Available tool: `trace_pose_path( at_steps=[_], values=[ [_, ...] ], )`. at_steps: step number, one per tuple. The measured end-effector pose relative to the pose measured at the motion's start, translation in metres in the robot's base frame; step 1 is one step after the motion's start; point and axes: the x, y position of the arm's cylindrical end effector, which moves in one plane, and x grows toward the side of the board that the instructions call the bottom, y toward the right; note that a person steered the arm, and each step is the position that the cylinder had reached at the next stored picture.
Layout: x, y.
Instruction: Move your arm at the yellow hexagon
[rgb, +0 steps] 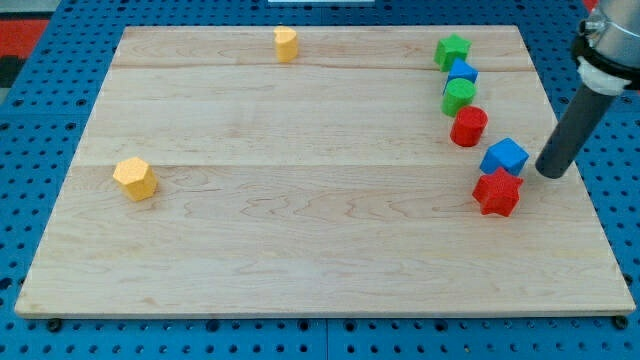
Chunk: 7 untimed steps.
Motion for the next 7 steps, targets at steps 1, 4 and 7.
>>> trace_pose_path(
  at_steps=[1, 4, 7],
  values=[
    [-0.001, -0.042],
    [0.031, 0.005],
    [0.096, -0.104]
  ],
)
